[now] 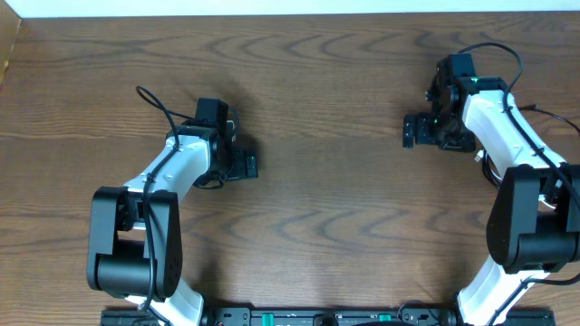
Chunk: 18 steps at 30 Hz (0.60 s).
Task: Untangle cables
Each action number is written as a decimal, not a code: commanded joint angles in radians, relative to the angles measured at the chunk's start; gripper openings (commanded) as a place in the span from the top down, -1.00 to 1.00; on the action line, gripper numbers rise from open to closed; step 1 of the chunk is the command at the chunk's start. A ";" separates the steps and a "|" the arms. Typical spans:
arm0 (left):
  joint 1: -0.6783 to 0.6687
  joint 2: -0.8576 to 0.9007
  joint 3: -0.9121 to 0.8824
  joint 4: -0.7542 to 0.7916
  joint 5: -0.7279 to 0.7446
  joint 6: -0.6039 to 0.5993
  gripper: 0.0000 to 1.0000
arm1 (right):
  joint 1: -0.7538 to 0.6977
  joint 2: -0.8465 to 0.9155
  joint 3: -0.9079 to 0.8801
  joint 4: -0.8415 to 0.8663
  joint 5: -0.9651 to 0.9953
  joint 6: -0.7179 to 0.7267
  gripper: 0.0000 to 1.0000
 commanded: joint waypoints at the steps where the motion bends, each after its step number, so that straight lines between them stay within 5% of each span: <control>1: 0.001 0.014 -0.013 0.003 0.005 0.003 -0.96 | 0.009 0.001 -0.010 0.018 -0.006 0.011 -0.99; 18: 0.001 0.014 -0.013 0.003 0.005 0.003 -0.96 | 0.009 0.001 -0.190 0.303 -0.006 0.011 -0.98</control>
